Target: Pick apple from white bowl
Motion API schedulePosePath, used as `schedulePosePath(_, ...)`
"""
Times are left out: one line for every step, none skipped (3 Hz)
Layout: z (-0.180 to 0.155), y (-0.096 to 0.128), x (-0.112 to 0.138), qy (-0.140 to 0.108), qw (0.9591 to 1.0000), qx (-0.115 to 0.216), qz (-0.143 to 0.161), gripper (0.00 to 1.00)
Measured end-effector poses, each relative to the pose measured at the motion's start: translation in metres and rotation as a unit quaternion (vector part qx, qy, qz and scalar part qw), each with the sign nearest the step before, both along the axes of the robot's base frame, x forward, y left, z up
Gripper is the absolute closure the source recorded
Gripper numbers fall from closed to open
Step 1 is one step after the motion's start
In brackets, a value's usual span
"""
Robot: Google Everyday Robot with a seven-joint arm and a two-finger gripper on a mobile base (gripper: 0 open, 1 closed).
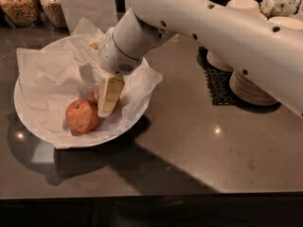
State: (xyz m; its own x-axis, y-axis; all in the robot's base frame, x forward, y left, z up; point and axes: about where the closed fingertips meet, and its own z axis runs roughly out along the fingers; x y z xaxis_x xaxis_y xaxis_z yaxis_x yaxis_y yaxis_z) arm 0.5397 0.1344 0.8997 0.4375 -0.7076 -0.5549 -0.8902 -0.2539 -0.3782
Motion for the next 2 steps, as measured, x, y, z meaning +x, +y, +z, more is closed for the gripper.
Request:
schedulePosePath(-0.0007,-0.0007,-0.0034,-0.005,0.9999,-0.006,0.013,0.00)
schedulePosePath(-0.0007,-0.0007,-0.0034,-0.005,0.9999,-0.006,0.013,0.19)
